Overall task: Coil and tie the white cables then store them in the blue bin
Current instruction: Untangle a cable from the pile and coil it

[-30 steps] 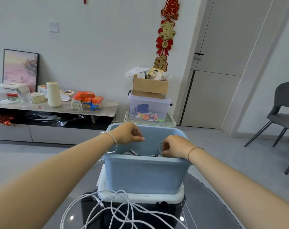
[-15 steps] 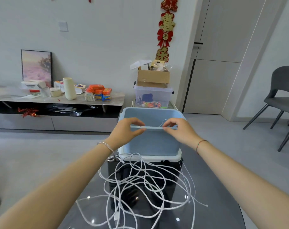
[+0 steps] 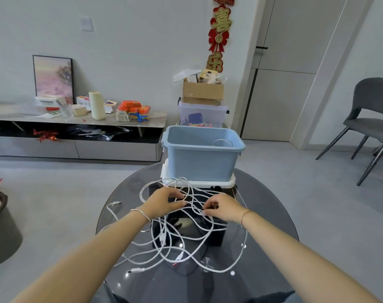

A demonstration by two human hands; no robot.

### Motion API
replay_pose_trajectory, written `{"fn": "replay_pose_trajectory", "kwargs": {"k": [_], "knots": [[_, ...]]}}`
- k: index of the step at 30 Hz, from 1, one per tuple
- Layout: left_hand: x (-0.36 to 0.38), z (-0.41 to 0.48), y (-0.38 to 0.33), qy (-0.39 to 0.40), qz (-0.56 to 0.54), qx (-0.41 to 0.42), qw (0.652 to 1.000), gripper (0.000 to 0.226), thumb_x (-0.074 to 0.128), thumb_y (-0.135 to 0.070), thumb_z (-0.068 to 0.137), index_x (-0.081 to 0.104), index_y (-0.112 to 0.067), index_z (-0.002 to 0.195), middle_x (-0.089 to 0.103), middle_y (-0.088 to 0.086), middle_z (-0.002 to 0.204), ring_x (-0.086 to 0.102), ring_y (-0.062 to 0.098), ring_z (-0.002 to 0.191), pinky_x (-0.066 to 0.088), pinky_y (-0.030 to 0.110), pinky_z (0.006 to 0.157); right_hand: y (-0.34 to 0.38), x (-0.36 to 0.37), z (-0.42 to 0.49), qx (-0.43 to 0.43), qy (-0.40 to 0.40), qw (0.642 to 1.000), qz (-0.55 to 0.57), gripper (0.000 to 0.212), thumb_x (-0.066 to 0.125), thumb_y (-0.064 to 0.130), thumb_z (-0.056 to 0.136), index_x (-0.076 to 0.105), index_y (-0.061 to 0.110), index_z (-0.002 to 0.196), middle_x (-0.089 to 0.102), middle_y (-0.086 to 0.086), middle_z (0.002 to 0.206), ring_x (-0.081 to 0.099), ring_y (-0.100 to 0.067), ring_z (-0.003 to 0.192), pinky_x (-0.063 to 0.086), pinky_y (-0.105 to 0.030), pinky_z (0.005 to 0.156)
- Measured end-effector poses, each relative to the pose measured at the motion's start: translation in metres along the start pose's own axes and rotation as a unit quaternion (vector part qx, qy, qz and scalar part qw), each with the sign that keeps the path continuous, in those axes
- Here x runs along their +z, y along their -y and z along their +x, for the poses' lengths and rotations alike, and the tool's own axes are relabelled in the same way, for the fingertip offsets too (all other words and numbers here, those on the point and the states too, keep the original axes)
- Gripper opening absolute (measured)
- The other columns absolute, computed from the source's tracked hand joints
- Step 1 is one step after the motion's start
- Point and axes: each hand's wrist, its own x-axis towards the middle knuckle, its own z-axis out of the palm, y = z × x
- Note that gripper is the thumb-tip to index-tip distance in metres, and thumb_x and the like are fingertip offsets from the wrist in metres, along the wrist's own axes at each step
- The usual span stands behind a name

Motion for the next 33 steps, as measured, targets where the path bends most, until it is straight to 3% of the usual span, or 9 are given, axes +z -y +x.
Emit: {"fn": "replay_pose_trajectory", "kwargs": {"k": [2, 6, 9, 13, 18, 21, 26, 30, 33], "knots": [[0.003, -0.004, 0.001, 0.002, 0.003, -0.001, 1.0, 0.028, 0.071, -0.032, 0.083, 0.069, -0.013, 0.104, 0.066, -0.01, 0.098, 0.06, 0.003, 0.093, 0.041, 0.003, 0.08, 0.002, 0.007, 0.0, 0.005, 0.003, 0.997, -0.076, 0.017, 0.071, 0.036, 0.08, 0.073, 0.025, 0.093, 0.068, 0.006, 0.099, 0.06, -0.011, 0.089, 0.047, -0.026, 0.081], [-0.002, -0.007, 0.0, -0.008, -0.017, -0.008, 1.0, 0.036, 0.068, -0.033, 0.086, 0.065, -0.014, 0.116, 0.065, -0.005, 0.113, 0.059, 0.007, 0.106, 0.043, 0.018, 0.097, 0.012, 0.004, 0.001, -0.029, -0.032, 0.989, -0.141, 0.013, 0.065, 0.027, 0.086, 0.072, 0.017, 0.092, 0.07, 0.003, 0.098, 0.061, -0.015, 0.092, 0.044, -0.025, 0.084], [-0.016, -0.004, -0.01, -0.014, -0.016, 0.006, 1.0, 0.045, 0.063, -0.032, 0.09, 0.052, -0.02, 0.133, 0.055, -0.01, 0.126, 0.051, 0.008, 0.117, 0.038, 0.021, 0.101, 0.031, -0.02, 0.004, -0.077, -0.101, 0.991, -0.044, 0.013, 0.063, 0.021, 0.089, 0.071, 0.012, 0.092, 0.07, -0.001, 0.096, 0.059, -0.015, 0.088, 0.039, -0.021, 0.076], [-0.038, 0.01, -0.029, -0.041, -0.042, 0.049, 0.997, 0.049, 0.059, -0.026, 0.093, 0.043, -0.021, 0.14, 0.047, -0.005, 0.14, 0.042, 0.01, 0.128, 0.031, 0.022, 0.104, 0.068, -0.07, 0.01, -0.152, -0.21, 0.964, 0.052, 0.014, 0.064, 0.02, 0.089, 0.072, 0.01, 0.095, 0.07, 0.001, 0.096, 0.06, -0.009, 0.088, 0.04, -0.007, 0.078], [-0.066, 0.017, -0.057, -0.072, -0.14, 0.096, 0.983, 0.019, 0.053, -0.014, 0.096, 0.064, -0.016, 0.112, 0.066, -0.001, 0.114, 0.06, 0.01, 0.109, 0.042, 0.026, 0.103, 0.107, -0.126, 0.01, -0.199, -0.3, 0.918, 0.165, 0.015, 0.063, 0.013, 0.089, 0.071, 0.005, 0.099, 0.068, 0.003, 0.084, 0.06, 0.006, 0.071, 0.047, -0.008, 0.077], [-0.082, 0.018, -0.071, -0.073, -0.165, 0.11, 0.977, 0.012, 0.061, -0.019, 0.092, 0.065, -0.022, 0.102, 0.07, 0.002, 0.106, 0.065, 0.013, 0.102, 0.047, 0.025, 0.096, 0.121, -0.148, 0.009, -0.198, -0.302, 0.899, 0.249, 0.015, 0.06, 0.007, 0.091, 0.069, 0.001, 0.101, 0.068, -0.005, 0.081, 0.062, 0.002, 0.059, 0.052, -0.013, 0.068], [-0.093, 0.017, -0.093, -0.092, -0.205, 0.12, 0.967, 0.017, 0.067, -0.008, 0.087, 0.056, -0.009, 0.1, 0.067, 0.005, 0.08, 0.064, 0.002, 0.064, 0.045, 0.009, 0.06, 0.131, -0.166, 0.005, -0.174, -0.309, 0.869, 0.344, 0.014, 0.057, 0.01, 0.093, 0.067, 0.006, 0.101, 0.067, -0.003, 0.077, 0.06, -0.005, 0.054, 0.054, -0.017, 0.061], [-0.099, 0.019, -0.099, -0.113, -0.204, 0.124, 0.964, 0.008, 0.066, -0.012, 0.088, 0.067, -0.005, 0.09, 0.067, 0.003, 0.071, 0.061, 0.009, 0.063, 0.051, 0.018, 0.066, 0.125, -0.172, 0.003, -0.123, -0.318, 0.855, 0.391, 0.02, 0.055, 0.013, 0.094, 0.064, 0.001, 0.108, 0.061, -0.003, 0.073, 0.052, -0.003, 0.047, 0.051, -0.016, 0.054], [-0.101, 0.024, -0.098, -0.136, -0.209, 0.099, 0.963, 0.007, 0.063, -0.011, 0.09, 0.066, -0.012, 0.083, 0.067, 0.003, 0.072, 0.064, 0.012, 0.062, 0.053, 0.025, 0.066, 0.112, -0.174, 0.003, -0.103, -0.296, 0.863, 0.396, 0.023, 0.052, 0.014, 0.096, 0.062, 0.001, 0.111, 0.059, -0.001, 0.075, 0.053, -0.007, 0.056, 0.052, -0.016, 0.059]]}}
